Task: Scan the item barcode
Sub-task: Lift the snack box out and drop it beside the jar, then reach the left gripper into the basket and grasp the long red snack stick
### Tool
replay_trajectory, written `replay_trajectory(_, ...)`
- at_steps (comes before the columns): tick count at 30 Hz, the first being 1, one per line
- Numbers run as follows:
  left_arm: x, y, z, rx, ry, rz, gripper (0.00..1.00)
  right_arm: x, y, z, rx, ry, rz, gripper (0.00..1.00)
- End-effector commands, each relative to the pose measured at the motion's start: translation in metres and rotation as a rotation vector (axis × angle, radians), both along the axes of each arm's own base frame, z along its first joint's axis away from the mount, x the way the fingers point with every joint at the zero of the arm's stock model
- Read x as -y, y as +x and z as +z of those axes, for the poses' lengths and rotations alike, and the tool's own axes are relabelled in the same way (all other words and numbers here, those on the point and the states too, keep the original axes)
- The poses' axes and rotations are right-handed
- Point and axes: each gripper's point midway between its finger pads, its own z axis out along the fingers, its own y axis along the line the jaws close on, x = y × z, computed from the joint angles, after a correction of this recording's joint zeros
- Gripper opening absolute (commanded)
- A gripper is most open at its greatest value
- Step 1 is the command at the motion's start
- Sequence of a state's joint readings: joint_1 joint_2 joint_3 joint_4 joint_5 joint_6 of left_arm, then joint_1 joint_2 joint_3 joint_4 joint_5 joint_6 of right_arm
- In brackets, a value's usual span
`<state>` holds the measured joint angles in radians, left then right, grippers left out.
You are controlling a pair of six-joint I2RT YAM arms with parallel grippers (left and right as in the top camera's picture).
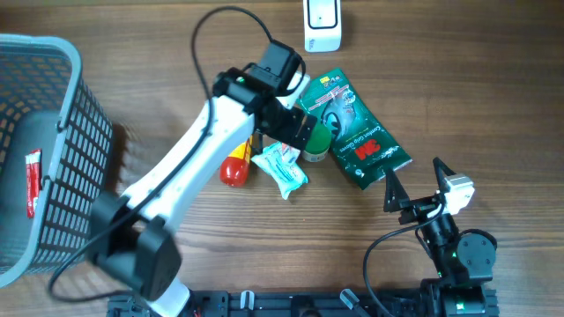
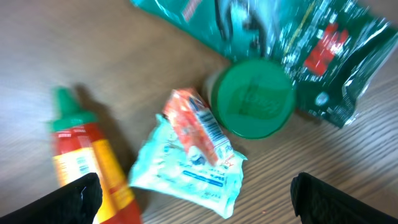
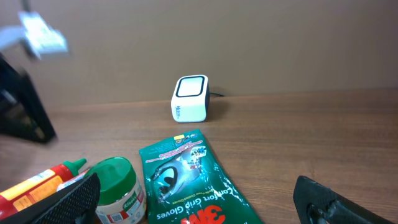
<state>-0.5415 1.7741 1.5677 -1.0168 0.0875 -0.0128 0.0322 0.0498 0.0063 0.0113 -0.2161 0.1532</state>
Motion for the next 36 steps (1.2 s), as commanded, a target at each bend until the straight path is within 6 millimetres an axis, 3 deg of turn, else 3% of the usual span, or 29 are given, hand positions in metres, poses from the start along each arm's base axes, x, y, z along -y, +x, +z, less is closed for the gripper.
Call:
replay_trajectory(1,-0.03,0.006,0.066,0.227,0.04,0.067,1.0,0.0,0.0,0.0,0.0,0.005,-0.002,1.0)
replay_trajectory(7,-0.081,-0.007,0.152,0.477,0.028,0.196,1.0,0.0,0.0,0.0,0.0,0.005,-0.002,1.0)
replay_trajectory(10,-0.129,-0.016,0.193,0.585,-0.01,0.373,1.0,0.0,0.0,0.0,0.0,0.005,-0.002,1.0)
replay_trajectory(14,-0.186,-0.033,0.225,0.671,-0.04,0.554,1.0,0.0,0.0,0.0,0.0,0.005,-0.002,1.0)
replay_trajectory(19,-0.232,-0.05,0.235,0.719,0.063,0.642,1.0,0.0,0.0,0.0,0.0,0.005,-0.002,1.0)
replay_trajectory(23,-0.287,-0.054,0.236,0.724,0.035,0.98,1.0,0.0,0.0,0.0,0.0,0.005,-0.002,1.0)
replay_trajectory(27,-0.344,-0.062,0.217,0.653,0.025,1.277,1.0,0.0,0.0,0.0,0.0,0.006,-0.002,1.0)
replay_trajectory(36,-0.414,-0.065,0.11,0.21,0.086,1.515,1.0,0.0,0.0,0.0,0.0,0.005,-0.002,1.0)
